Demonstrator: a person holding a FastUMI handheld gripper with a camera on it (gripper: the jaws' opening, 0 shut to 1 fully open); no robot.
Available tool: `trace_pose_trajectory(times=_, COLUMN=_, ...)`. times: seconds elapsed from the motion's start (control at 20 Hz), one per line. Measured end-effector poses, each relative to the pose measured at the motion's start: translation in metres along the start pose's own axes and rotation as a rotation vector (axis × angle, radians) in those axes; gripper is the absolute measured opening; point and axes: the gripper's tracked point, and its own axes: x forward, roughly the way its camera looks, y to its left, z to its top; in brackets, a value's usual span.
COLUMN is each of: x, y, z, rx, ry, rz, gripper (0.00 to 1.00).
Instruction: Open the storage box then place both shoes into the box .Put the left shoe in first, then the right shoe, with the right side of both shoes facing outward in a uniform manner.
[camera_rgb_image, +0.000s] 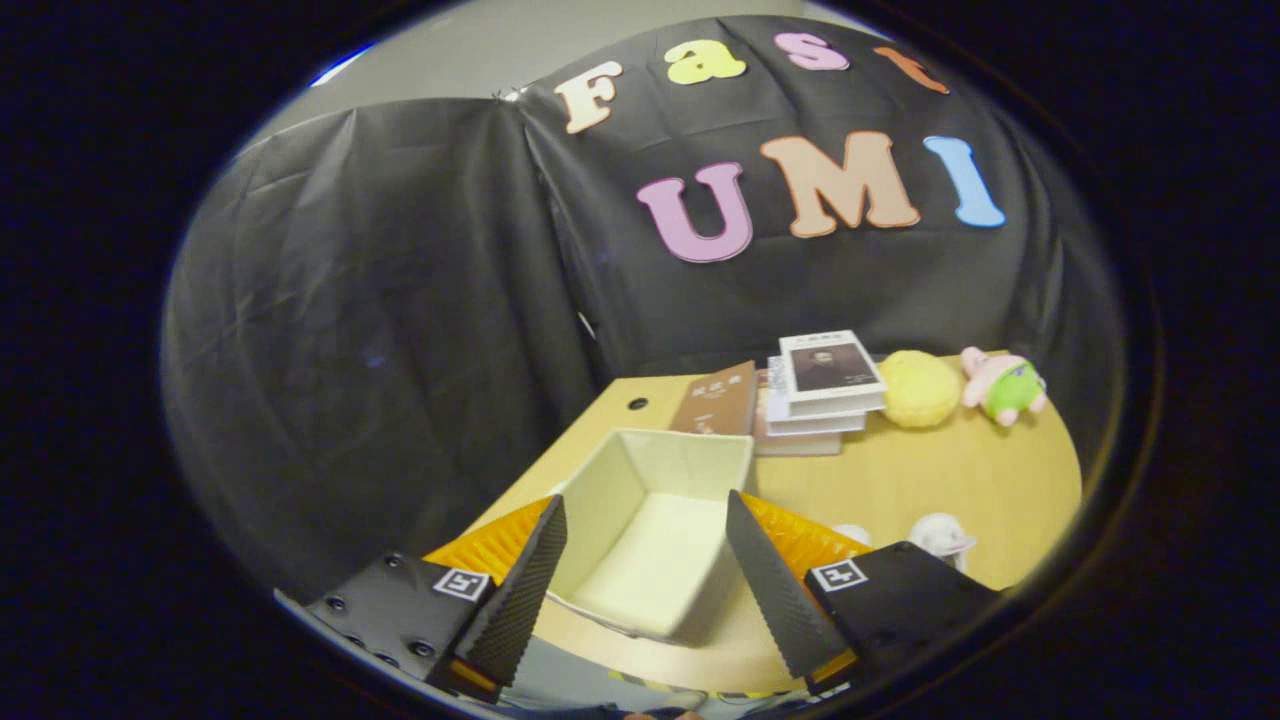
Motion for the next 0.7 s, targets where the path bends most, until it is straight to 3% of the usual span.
trace_pose_trajectory(times=0.4, x=-0.029, y=-0.133, z=-0.085, rx=0.032, ry=0.147, rz=-0.268, gripper=0.99)
trace_pose_trajectory(times=0.7, x=-0.014, y=-0.178, z=-0.154, rx=0.046, ry=0.276, rz=-0.327, gripper=0.98)
